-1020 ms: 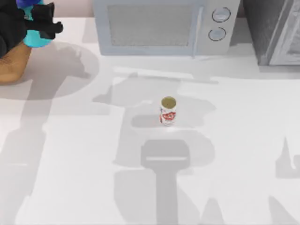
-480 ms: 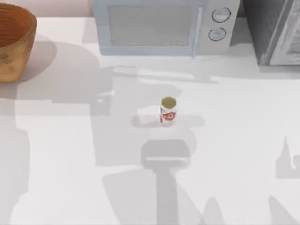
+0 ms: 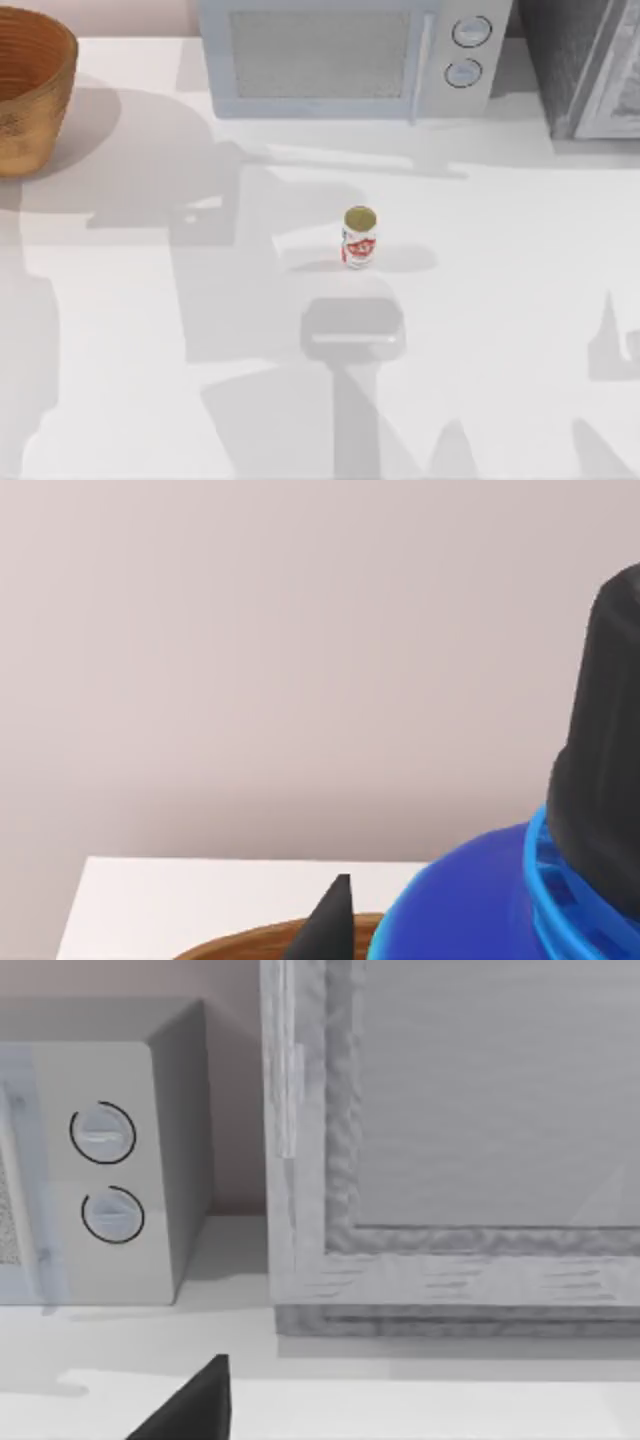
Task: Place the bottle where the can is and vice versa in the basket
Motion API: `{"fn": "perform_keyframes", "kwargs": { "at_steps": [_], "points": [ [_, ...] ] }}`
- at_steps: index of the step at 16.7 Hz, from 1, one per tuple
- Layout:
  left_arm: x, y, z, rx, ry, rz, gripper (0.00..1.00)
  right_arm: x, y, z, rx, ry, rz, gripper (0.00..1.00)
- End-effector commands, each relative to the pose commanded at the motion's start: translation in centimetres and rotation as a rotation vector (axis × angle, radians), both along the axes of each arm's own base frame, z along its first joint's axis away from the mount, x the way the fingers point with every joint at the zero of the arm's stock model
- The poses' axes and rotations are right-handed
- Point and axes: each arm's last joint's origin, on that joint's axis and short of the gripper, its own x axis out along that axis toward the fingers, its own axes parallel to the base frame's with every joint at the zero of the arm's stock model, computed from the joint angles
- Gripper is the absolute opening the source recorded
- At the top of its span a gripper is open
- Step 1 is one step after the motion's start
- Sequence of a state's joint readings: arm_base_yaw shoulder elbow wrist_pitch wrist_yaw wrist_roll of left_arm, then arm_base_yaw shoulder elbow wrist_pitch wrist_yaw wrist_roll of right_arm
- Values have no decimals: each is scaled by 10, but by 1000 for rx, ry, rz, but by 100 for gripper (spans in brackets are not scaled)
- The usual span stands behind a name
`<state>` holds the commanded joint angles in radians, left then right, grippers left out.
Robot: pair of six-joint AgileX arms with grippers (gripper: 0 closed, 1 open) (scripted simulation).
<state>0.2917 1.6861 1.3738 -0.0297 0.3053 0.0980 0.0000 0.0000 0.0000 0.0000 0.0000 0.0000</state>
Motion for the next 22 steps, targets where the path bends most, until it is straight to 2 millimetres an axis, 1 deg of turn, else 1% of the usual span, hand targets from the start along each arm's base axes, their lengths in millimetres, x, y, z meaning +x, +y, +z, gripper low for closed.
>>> {"fn": "perform_keyframes", "kwargs": {
  "at_steps": [2,7,17,22],
  "points": [
    [3,1,-2,0,0,2,0,0,0,0,0,0,0,100],
    [18,0,-14,0,-2,1,0,0,0,0,0,0,0,100],
    [47,-2,-43,-3,3,2,0,0,0,0,0,0,0,100],
    [48,-2,-44,-2,2,2,0,0,0,0,0,0,0,100]
  ]
}}
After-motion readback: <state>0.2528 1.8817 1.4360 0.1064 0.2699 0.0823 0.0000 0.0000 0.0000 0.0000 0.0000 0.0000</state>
